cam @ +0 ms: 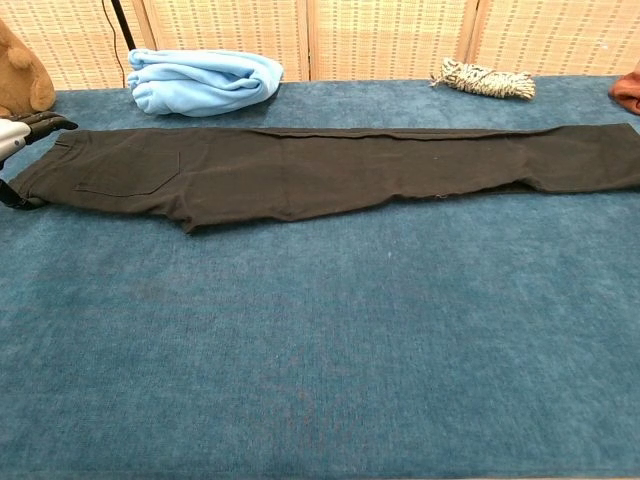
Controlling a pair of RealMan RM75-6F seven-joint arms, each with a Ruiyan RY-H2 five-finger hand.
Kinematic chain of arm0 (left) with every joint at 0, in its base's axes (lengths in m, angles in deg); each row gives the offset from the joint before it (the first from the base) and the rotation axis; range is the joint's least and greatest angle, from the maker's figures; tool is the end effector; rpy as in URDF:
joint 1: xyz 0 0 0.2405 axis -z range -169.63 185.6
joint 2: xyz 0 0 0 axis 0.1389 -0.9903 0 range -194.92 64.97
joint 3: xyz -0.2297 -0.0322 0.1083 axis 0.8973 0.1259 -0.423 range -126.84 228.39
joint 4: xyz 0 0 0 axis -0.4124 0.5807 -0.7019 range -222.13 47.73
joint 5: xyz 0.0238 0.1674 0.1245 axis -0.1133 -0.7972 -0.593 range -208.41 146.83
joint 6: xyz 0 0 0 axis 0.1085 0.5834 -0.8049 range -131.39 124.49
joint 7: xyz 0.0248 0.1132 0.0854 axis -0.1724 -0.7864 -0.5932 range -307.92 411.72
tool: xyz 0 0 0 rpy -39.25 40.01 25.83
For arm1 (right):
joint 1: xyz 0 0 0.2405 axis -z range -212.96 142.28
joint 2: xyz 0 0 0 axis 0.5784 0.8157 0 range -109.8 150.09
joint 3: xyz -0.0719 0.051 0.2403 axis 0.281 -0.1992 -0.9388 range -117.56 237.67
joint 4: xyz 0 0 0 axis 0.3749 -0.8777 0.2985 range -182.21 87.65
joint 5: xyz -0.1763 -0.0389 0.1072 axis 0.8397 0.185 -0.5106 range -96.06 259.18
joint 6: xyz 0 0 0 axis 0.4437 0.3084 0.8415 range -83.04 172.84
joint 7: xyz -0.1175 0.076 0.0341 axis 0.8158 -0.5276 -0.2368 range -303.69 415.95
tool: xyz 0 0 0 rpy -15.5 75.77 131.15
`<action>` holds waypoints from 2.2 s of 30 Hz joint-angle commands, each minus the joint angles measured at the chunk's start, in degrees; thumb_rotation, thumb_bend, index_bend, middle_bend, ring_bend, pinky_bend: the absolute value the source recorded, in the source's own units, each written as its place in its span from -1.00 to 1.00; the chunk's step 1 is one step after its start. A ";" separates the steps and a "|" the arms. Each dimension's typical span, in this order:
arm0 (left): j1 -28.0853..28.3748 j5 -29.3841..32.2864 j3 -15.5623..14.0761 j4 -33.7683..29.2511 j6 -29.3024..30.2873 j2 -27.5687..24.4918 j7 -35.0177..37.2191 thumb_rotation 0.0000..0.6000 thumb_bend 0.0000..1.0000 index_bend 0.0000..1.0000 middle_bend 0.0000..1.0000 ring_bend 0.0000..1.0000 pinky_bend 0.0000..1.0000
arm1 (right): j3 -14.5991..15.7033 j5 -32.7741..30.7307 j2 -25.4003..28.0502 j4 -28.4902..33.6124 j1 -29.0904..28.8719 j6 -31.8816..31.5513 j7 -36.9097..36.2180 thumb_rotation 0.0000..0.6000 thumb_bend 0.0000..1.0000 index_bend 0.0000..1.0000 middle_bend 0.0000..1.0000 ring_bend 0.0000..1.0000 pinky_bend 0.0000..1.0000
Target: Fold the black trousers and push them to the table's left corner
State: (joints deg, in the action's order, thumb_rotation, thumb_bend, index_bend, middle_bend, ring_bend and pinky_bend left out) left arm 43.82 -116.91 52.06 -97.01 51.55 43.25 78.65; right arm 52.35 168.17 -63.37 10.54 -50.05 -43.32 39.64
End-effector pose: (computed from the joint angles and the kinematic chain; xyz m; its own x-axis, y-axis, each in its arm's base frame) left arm -0.3408 0.3923 0.0325 0.6099 0.1356 0.7808 0.7913 -0.1571 -0.5909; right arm -0.3375 -0.2604 0.1280 0.3335 0.2077 0.9196 -0.9208 -0.1372 0.3650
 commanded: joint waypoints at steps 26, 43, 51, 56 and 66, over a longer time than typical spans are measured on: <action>-0.19 0.11 0.13 1.81 1.07 0.89 -2.89 1.00 -0.39 -0.13 -0.06 -0.36 -0.27 | -0.13 0.34 0.58 1.00 0.15 0.16 -1.10 1.00 -1.00 -0.93 -1.00 -1.00 -0.69; 0.02 0.66 0.72 1.75 1.29 -0.47 -3.39 1.00 0.09 -0.02 0.00 -0.33 -0.23 | -0.15 0.37 0.95 1.47 0.20 0.49 -2.04 1.00 -1.00 -0.93 -1.00 -1.00 -0.69; -1.47 -0.62 -0.61 2.43 3.06 -3.19 -2.69 1.00 0.13 0.29 0.23 -0.19 -0.10 | -0.45 0.24 1.44 2.32 0.41 0.08 -2.48 1.00 -1.00 -0.93 -1.00 -1.00 -0.69; -3.08 -0.14 -0.28 2.76 3.43 -5.11 -1.38 1.00 0.14 0.32 0.25 -0.18 -0.08 | -0.44 0.25 1.58 2.59 0.41 0.22 -2.65 1.00 -1.00 -0.93 -1.00 -1.00 -0.69; -6.07 2.86 2.32 4.06 1.18 -9.06 0.43 1.00 0.14 0.32 0.25 -0.18 -0.08 | -0.27 0.67 1.64 3.25 0.36 0.08 -2.31 1.00 -1.00 -0.93 -1.00 -1.00 -0.69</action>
State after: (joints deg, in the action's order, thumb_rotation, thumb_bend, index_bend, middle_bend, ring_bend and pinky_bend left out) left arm 37.95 -114.25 54.19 -93.10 52.95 34.41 79.05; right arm 52.07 168.85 -61.73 13.78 -49.69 -43.23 37.33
